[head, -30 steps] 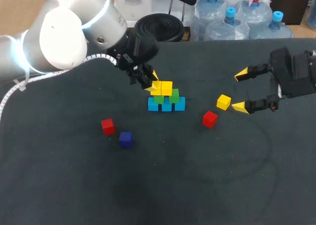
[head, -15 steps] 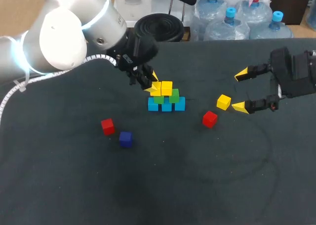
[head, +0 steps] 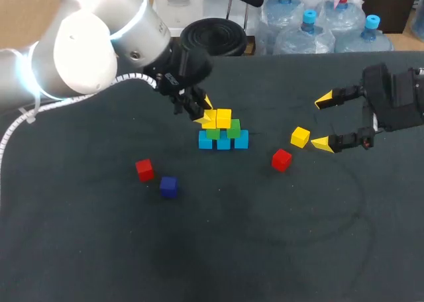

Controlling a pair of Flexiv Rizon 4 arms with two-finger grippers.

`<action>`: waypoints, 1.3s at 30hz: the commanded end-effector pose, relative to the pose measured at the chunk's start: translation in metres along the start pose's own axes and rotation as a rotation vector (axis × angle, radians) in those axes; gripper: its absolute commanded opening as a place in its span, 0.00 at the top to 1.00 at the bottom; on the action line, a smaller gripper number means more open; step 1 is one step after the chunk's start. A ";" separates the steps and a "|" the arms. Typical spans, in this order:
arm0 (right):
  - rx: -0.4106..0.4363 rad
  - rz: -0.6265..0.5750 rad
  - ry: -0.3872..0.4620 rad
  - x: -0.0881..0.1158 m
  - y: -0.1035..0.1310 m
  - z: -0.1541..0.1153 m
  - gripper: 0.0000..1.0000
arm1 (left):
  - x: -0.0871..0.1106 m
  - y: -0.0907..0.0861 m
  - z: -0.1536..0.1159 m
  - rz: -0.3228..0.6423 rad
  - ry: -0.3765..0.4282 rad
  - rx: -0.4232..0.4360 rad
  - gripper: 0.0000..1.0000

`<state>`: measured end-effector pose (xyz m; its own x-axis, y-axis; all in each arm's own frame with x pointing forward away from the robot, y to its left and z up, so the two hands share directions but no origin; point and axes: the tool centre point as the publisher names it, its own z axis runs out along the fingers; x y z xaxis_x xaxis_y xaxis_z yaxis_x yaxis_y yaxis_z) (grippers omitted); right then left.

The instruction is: Place the blue cubes, place green cubes on the blue cubes, place the yellow cubes on the green cubes, then place the red cubes on the yellow cubes, and place purple cube on the red cubes.

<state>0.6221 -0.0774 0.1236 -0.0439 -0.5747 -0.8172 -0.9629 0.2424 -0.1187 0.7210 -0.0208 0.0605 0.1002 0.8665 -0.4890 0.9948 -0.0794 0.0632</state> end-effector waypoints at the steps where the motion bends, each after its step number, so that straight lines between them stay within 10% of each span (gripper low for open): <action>1: 0.001 0.000 0.002 0.000 0.000 0.000 0.00 | 0.000 0.003 0.001 0.002 0.002 0.005 1.00; 32: 0.001 0.000 0.002 0.000 0.000 0.000 0.00 | 0.002 0.005 0.000 -0.005 0.015 0.006 0.51; 39: 0.001 0.000 0.002 0.000 0.000 0.000 0.00 | -0.003 0.003 -0.010 0.009 0.014 0.003 0.26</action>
<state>0.6221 -0.0774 0.1236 -0.0439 -0.5747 -0.8172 -0.9629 0.2424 -0.1187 0.7244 -0.0207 0.0642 0.1059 0.8708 -0.4800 0.9942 -0.0848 0.0656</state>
